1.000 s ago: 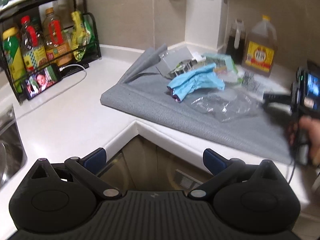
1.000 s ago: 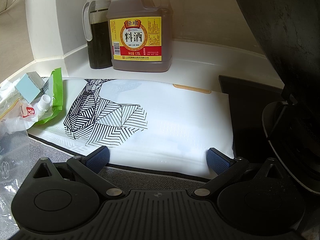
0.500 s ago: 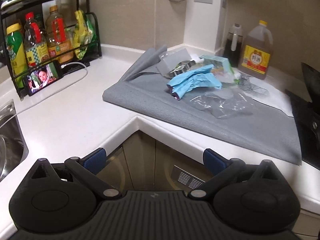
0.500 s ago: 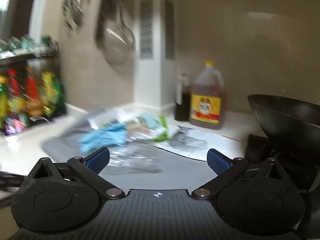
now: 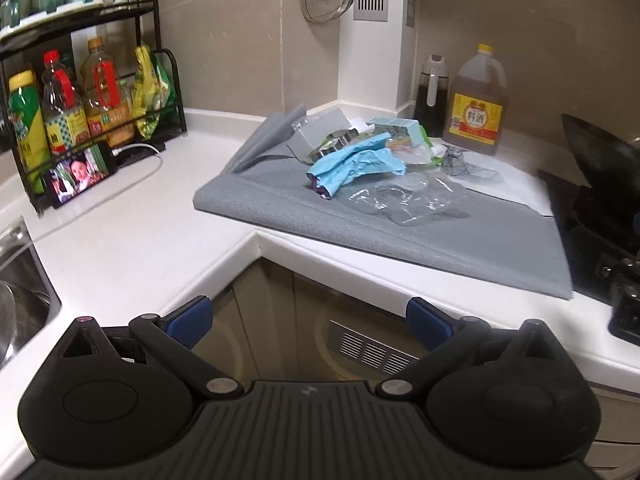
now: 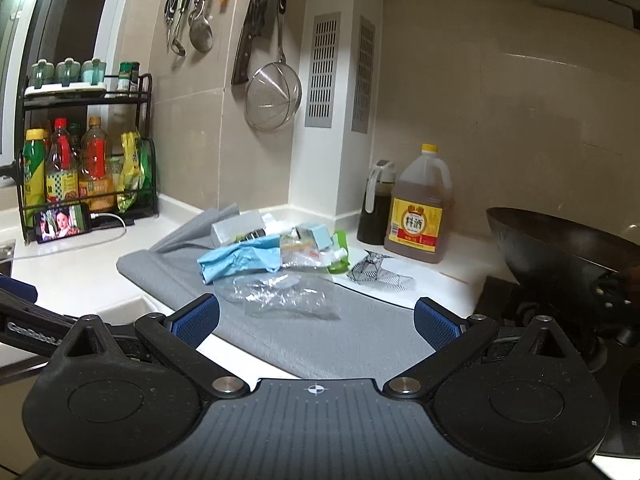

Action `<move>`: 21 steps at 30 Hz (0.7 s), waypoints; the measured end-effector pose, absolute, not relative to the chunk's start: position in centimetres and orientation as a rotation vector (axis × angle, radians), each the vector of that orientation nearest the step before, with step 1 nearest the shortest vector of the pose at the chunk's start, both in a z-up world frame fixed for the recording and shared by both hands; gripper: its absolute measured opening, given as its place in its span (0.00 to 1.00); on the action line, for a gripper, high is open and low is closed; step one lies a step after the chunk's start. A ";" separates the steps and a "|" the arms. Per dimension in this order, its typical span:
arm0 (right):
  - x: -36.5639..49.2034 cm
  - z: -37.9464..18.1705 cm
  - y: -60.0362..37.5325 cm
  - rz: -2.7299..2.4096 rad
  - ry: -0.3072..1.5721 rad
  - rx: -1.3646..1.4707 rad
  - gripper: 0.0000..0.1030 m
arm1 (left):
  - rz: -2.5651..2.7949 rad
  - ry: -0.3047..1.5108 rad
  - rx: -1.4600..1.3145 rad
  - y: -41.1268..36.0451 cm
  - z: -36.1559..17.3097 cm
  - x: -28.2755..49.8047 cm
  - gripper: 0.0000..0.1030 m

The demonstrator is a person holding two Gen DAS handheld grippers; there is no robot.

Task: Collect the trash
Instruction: 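Move both tools toward the trash pile on the grey mat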

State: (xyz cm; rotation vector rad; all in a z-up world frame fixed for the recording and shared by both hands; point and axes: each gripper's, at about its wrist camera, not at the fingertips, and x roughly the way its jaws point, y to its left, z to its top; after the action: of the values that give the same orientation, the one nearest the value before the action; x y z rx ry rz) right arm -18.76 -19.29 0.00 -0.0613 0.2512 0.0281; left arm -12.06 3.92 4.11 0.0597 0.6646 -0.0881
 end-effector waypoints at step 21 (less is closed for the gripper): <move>-18.4 -0.3 -18.7 0.029 0.287 -0.070 1.00 | -0.139 0.692 0.046 3.6 3.3 -12.4 1.00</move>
State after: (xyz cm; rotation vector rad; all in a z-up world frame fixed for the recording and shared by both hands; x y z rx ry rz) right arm -18.43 -18.68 -0.29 -0.0698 0.2875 0.0288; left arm -12.41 3.64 3.31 0.0462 0.6918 -0.1395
